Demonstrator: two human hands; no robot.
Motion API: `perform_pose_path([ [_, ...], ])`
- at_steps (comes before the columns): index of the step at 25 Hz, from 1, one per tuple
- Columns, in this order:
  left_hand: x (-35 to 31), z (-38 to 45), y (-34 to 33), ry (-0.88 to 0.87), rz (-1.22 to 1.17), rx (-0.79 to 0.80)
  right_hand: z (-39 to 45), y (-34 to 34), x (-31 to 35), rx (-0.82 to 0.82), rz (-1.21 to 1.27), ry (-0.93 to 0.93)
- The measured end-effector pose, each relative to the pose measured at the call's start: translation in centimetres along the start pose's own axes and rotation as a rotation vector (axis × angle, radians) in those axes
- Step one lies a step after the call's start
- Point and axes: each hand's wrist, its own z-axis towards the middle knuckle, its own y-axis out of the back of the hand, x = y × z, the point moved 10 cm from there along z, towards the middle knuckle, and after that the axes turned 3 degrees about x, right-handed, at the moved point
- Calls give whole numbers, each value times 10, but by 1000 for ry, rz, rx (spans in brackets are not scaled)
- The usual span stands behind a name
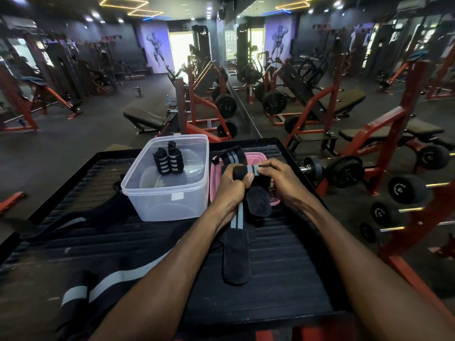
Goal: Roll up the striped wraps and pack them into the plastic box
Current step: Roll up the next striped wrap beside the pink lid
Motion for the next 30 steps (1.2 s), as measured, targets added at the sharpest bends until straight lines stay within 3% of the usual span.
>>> perform_pose_path([
  [6,5,0,-8,87,-104,58,-4,3,6,-19,-56,28],
  [13,-1,1,-2,-35,2,9,-7,-10,-6,72,139,-123],
  [21,0,0,-2,18,74,31,-10,2,13,-25,-5,38],
  [26,-16,-3,1,-97,139,-40,-8,-1,8,3,259,-20],
  [30,-13,-3,1,-76,123,-30,-6,9,11,-68,187,52],
])
